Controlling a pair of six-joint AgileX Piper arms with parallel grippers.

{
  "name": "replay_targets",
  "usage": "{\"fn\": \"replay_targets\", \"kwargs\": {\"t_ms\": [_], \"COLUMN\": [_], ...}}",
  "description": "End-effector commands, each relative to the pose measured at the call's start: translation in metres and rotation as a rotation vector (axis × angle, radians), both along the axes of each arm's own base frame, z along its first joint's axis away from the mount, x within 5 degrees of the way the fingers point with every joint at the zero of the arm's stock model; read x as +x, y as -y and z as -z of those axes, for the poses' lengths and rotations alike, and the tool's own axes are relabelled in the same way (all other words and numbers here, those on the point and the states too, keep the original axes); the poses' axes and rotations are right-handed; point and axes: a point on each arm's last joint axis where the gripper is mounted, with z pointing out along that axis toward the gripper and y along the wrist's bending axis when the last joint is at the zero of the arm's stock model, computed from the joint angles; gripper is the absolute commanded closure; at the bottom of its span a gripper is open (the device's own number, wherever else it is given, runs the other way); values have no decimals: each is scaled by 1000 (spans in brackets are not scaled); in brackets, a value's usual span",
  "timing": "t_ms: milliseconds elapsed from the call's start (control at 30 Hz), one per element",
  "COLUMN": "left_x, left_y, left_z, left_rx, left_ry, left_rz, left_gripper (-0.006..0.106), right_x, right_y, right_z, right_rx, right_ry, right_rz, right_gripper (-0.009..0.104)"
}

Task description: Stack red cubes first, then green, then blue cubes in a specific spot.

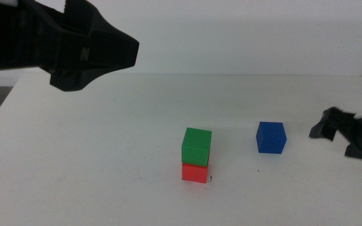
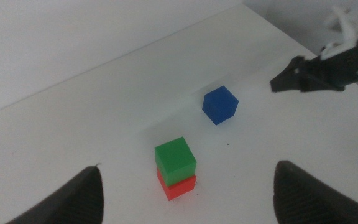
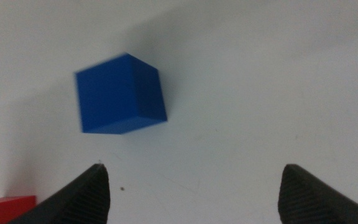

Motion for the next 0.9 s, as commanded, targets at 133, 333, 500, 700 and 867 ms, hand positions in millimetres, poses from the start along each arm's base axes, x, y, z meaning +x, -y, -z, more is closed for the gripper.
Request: {"fn": "replay_targets", "kwargs": {"t_ms": [133, 333, 500, 700, 867], "left_x": [-1, -1, -1, -1, -1], "left_y": [0, 0, 0, 0, 0], "left_z": [0, 0, 0, 0, 0], "left_rx": [-10, -7, -7, -7, -7], "left_ry": [-2, 1, 1, 1, 1], "left_rz": [3, 6, 6, 6, 6], "left_gripper": [7, 7, 7, 7, 7], "right_x": [17, 43, 70, 101, 112], "right_y": [-5, -51, -82, -101, -101], "right_z": [19, -18, -22, 9, 39], "right_rx": [34, -76, -293, -350, -347], "right_ry": [-21, 65, -59, -175, -216], "right_rz": [-23, -226, -197, -202, -183], "right_gripper": [2, 6, 7, 7, 12]}}
